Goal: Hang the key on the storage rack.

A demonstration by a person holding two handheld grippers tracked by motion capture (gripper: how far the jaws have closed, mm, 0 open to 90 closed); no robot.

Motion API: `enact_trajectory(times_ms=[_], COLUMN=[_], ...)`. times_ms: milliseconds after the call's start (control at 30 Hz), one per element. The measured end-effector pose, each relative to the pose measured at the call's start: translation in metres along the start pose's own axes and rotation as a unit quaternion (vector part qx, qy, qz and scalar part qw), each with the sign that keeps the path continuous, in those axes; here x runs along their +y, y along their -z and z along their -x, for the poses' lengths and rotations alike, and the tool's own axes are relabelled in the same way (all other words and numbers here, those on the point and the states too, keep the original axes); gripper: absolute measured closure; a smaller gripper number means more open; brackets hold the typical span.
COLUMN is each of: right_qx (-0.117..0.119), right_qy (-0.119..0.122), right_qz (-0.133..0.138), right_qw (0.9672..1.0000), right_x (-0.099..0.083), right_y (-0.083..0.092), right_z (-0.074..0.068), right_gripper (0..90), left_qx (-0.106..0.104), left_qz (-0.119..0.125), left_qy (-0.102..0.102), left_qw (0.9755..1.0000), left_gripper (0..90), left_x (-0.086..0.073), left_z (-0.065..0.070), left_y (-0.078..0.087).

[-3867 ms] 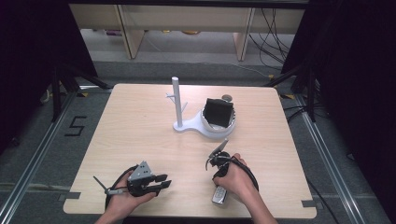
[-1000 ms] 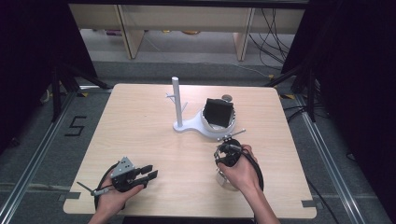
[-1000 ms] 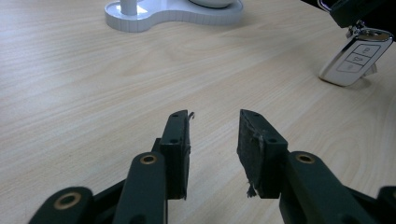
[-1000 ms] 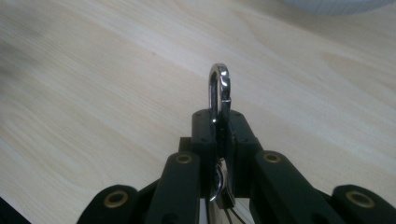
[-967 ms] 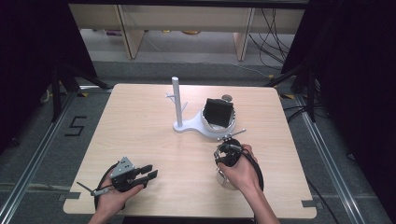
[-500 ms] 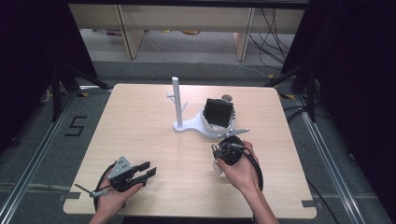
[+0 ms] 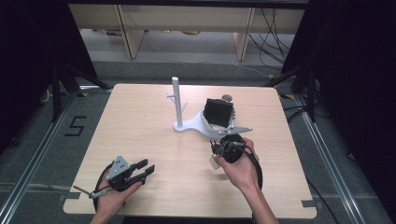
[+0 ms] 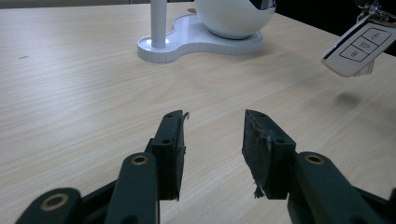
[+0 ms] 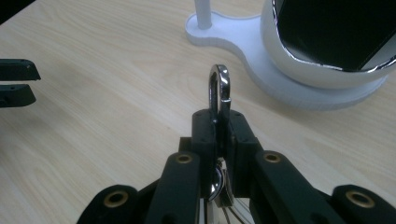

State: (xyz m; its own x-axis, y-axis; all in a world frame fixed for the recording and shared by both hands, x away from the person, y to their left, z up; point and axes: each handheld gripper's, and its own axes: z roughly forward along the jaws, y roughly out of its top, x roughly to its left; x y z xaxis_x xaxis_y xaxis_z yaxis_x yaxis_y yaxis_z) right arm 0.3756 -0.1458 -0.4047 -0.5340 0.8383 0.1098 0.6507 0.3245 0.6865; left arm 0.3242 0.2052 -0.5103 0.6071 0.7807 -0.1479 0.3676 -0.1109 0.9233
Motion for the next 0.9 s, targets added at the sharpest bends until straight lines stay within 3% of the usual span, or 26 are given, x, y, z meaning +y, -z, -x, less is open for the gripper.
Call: enact_trajectory(times_ms=[133, 467, 600, 633, 700, 733, 900], right_qx=[0.006, 0.010, 0.006, 0.007, 0.004, 0.004, 0.013], right_qy=[-0.002, -0.006, 0.006, -0.005, 0.009, 0.000, 0.004], right_qz=[0.019, 0.025, 0.041, 0.038, 0.051, 0.049, 0.071], right_qw=[0.9998, 0.9996, 0.9991, 0.9992, 0.9987, 0.9988, 0.9974], right_x=[0.004, 0.008, 0.009, 0.009, 0.011, 0.011, 0.016], right_y=[0.002, 0.006, 0.006, 0.007, 0.006, 0.007, 0.007], right_z=[0.000, -0.003, -0.004, -0.006, -0.006, -0.008, -0.015], right_gripper=[84.4, 84.4, 84.5, 84.5, 84.5, 84.5, 84.5], left_qx=[0.003, 0.002, 0.005, 0.007, 0.001, 0.004, 0.007], left_qz=[0.004, 0.013, 0.008, 0.009, 0.015, 0.012, 0.012], left_qy=[-0.003, -0.005, -0.008, -0.006, -0.006, -0.008, -0.009], left_qw=[1.0000, 0.9999, 0.9999, 0.9999, 0.9999, 0.9999, 0.9999], left_gripper=[58.5, 58.4, 58.4, 58.4, 58.4, 58.4, 58.4], left_x=[0.000, -0.003, -0.004, -0.004, -0.005, -0.004, -0.004], left_z=[0.000, 0.000, -0.001, 0.000, -0.001, 0.000, 0.000], left_y=[0.000, -0.001, 0.001, 0.001, 0.002, 0.003, 0.004])
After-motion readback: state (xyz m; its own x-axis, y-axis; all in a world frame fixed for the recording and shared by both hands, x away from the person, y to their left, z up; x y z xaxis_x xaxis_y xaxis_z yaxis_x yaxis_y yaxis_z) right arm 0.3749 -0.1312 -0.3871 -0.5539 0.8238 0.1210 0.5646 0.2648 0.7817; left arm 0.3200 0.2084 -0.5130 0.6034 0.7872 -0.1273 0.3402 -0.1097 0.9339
